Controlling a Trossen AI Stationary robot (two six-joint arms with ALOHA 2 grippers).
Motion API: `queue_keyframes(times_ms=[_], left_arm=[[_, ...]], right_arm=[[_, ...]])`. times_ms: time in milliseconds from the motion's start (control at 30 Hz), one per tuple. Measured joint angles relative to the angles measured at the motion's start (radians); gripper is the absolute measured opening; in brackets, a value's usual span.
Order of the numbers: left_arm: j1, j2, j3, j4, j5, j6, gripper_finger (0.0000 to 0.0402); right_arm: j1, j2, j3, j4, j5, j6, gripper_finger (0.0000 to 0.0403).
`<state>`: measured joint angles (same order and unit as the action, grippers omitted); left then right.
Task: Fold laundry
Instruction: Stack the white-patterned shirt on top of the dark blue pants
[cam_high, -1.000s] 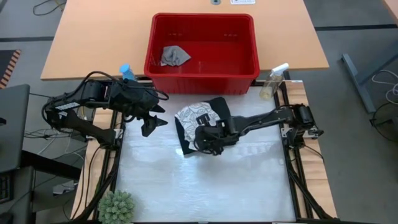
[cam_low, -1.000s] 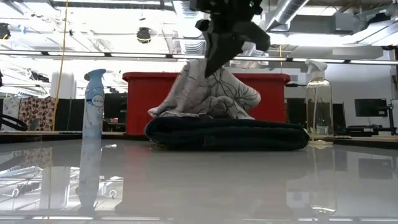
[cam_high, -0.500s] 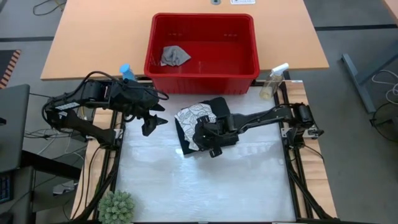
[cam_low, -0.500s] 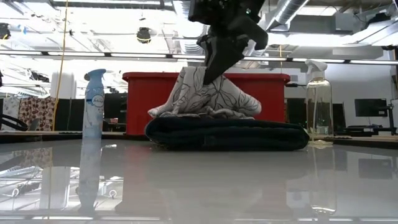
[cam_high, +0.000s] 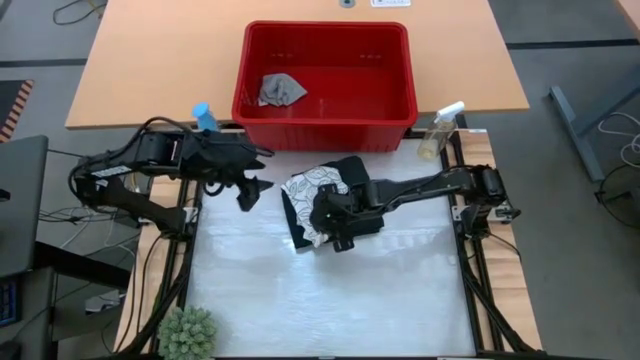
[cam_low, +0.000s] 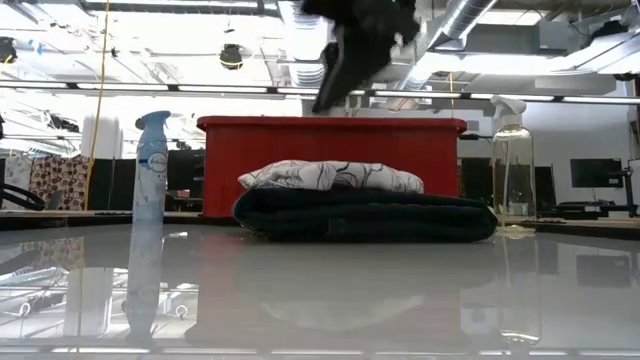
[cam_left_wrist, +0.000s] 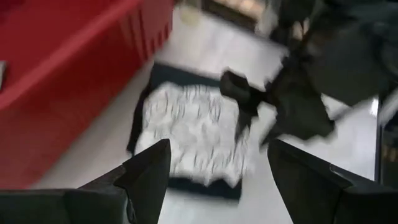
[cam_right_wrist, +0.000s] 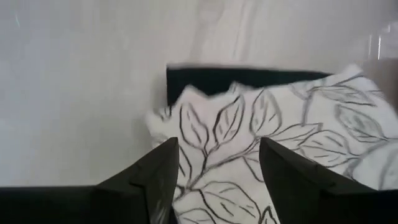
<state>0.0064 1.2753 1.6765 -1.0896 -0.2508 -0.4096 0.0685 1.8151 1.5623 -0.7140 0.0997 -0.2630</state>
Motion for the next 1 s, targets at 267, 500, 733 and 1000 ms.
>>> queue_keyframes(times_ms=[267, 500, 733, 1000], left_arm=[[-0.001, -0.035, -0.434, 0.575, 0.115, -0.174, 0.0244], [0.085, -0.005, -0.771, 1.04, 0.161, -0.386, 0.0181], [0.151, 0.109, -0.845, 1.073, 0.16, -0.442, 0.0062], [0.197, 0.285, -0.846, 1.087, 0.112, -0.449, 0.0008]], right_arm=[[-0.147, -0.184, -0.08, 0.139, -0.066, 0.398, 0.0207], [-0.196, -0.296, -0.315, 0.335, -0.048, 0.588, 0.0117], [-0.193, -0.215, -0.427, 0.469, -0.009, 0.622, 0.0014], [-0.232, -0.077, -0.425, 0.438, 0.057, 0.645, 0.0033]])
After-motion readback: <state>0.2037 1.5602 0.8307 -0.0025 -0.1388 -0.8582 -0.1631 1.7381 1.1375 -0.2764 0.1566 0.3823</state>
